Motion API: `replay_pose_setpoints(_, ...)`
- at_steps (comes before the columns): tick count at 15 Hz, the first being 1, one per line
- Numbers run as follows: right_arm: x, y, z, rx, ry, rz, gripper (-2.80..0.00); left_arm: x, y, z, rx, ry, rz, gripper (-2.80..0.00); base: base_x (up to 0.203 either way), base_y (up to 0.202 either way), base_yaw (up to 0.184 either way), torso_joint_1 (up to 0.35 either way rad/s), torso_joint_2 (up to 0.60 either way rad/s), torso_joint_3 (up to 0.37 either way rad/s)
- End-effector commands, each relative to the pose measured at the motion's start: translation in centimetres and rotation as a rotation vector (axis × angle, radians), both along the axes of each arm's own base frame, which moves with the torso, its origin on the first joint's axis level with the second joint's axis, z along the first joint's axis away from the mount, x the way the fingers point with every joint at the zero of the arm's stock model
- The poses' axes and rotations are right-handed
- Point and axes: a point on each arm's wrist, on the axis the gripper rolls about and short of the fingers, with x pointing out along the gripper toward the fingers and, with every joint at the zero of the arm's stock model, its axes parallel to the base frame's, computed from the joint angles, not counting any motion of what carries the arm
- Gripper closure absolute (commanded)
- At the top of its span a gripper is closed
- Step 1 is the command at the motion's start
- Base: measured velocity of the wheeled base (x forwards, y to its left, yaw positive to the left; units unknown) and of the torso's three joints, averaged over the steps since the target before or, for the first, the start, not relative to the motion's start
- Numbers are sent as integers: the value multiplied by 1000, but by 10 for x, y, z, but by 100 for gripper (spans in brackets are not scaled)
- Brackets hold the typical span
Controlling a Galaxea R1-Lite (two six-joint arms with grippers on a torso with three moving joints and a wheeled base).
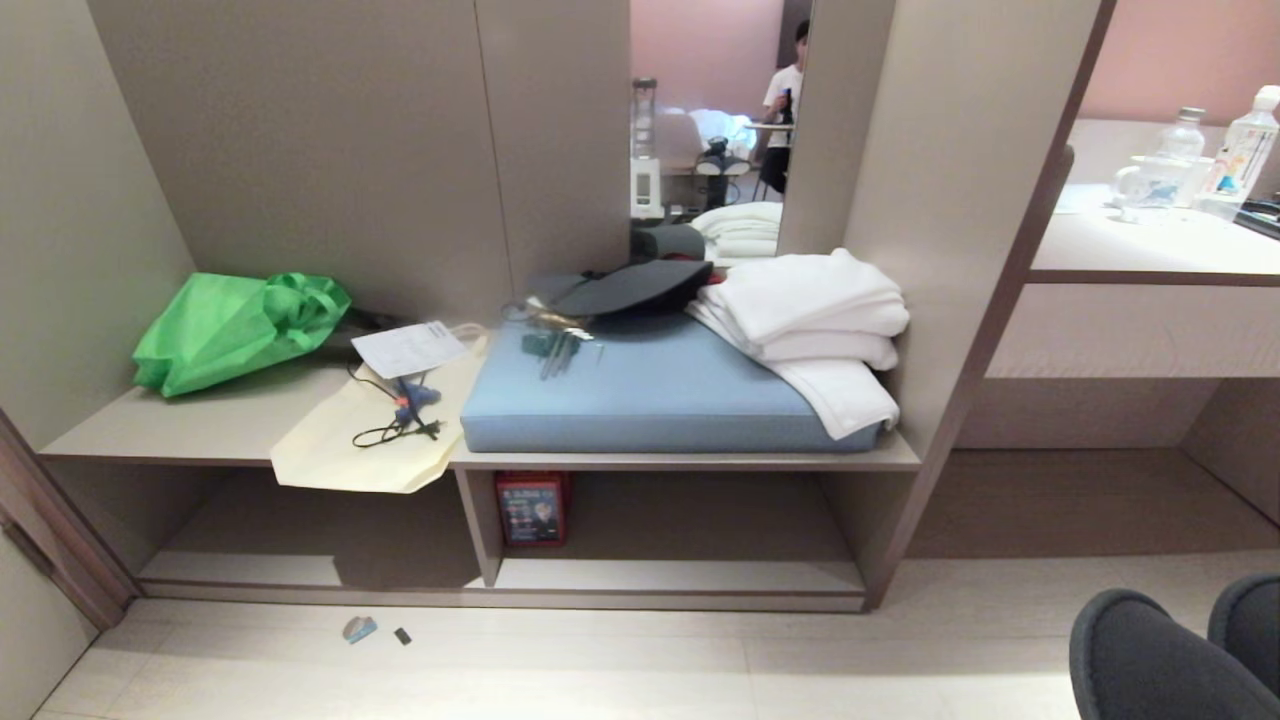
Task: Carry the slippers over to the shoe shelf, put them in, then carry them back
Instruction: Place the slippers on the floor
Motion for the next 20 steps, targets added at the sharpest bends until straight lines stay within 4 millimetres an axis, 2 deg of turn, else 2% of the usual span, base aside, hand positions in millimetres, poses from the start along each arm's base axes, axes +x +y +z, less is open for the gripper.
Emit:
replay_pose_setpoints(1,0,0,0,-1,1,0,0,0,0,0,0,1,0,0,0,0,0,0,0,0)
replay_pose_setpoints(6,0,0,0,-1,1,0,0,0,0,0,-1,1,0,0,0,-20,2,0,0,1)
replay_pose_setpoints(20,0,0,0,-1,1,0,0,0,0,0,0,1,0,0,0,-194,2,2,2,2)
